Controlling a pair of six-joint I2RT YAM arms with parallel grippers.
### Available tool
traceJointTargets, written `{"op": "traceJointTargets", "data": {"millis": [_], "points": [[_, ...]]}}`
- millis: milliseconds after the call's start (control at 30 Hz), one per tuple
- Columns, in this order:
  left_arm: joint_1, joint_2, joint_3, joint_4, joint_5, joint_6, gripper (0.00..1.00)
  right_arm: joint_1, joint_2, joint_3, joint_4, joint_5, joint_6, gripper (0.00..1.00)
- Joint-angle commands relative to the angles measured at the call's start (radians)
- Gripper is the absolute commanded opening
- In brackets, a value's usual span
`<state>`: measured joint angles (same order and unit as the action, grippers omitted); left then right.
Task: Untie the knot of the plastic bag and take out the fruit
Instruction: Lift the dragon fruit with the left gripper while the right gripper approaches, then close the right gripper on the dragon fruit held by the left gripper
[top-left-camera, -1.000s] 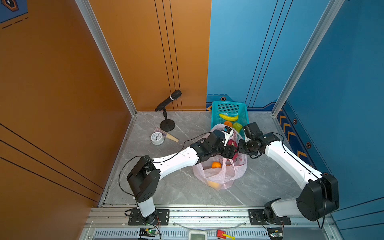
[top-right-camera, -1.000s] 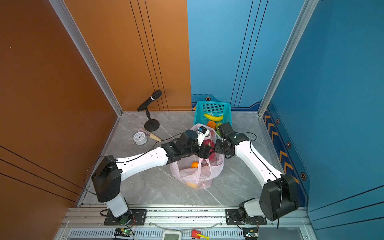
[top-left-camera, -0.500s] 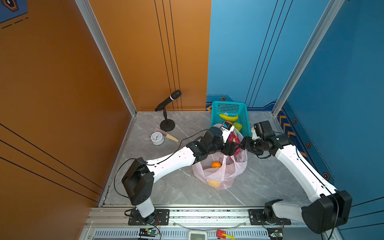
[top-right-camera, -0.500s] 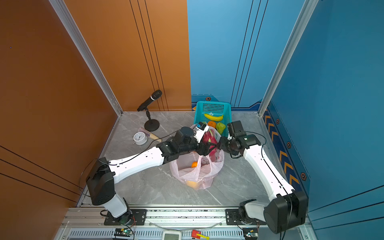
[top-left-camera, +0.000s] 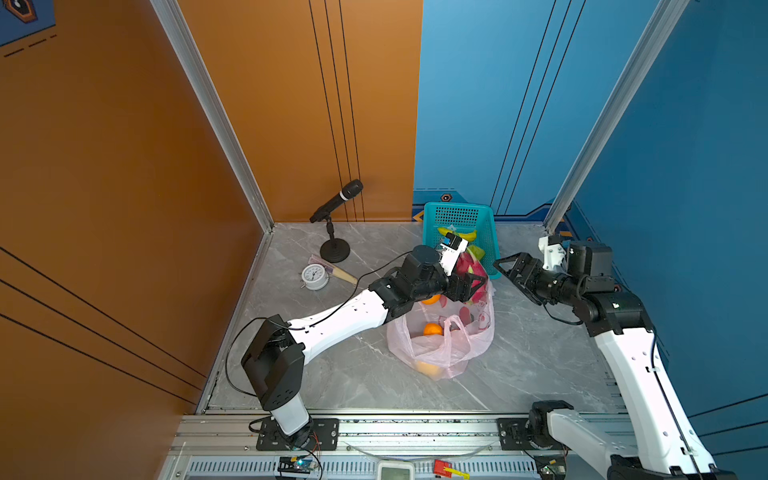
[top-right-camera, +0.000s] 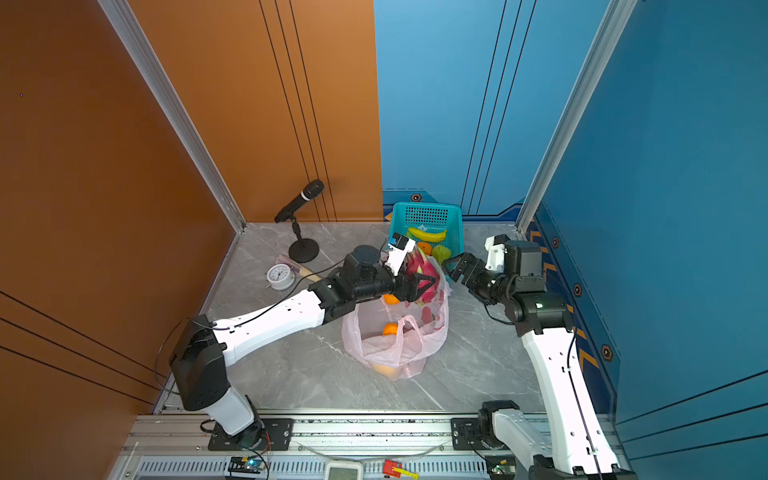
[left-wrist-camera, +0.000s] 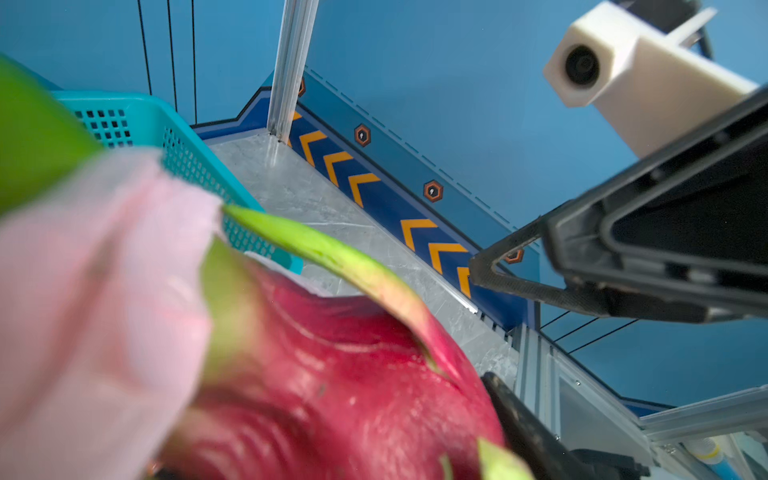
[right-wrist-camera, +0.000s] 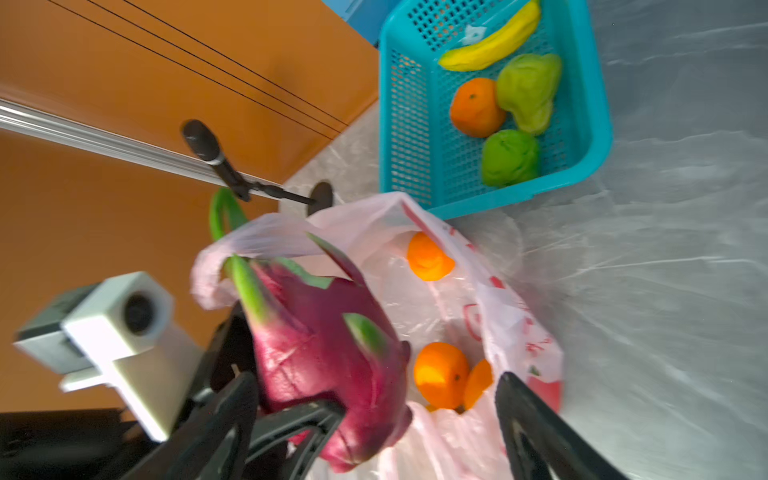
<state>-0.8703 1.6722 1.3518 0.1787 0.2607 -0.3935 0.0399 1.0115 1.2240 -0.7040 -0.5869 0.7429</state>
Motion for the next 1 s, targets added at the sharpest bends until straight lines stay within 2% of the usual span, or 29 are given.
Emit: {"op": "traceJointTargets", "data": {"millis": [0,100,333,667,967], "points": [[0.012,-0.039,0.026,0.145,0.097,-0.042,0.46,-0.011,0.003,-0.005,0.196,-0.207,0.182,0.94],[0.014,-0.035,0.027,0.205,0.146,-0.067,0.46,-0.008,0.017,-0.006,0.269,-0.267,0.266,0.98],[0.014,-0.025,0.047,0.268,0.199,-0.08,0.46,0.013,0.051,0.008,0.233,-0.329,0.284,1.0],[0.005,-0.009,0.063,0.314,0.23,-0.118,0.46,0.098,0.075,-0.018,0.184,-0.288,0.266,1.0],[0.002,-0.044,0.022,0.309,0.201,-0.082,0.46,0.109,0.098,0.018,-0.069,-0.17,0.119,0.99]]}}
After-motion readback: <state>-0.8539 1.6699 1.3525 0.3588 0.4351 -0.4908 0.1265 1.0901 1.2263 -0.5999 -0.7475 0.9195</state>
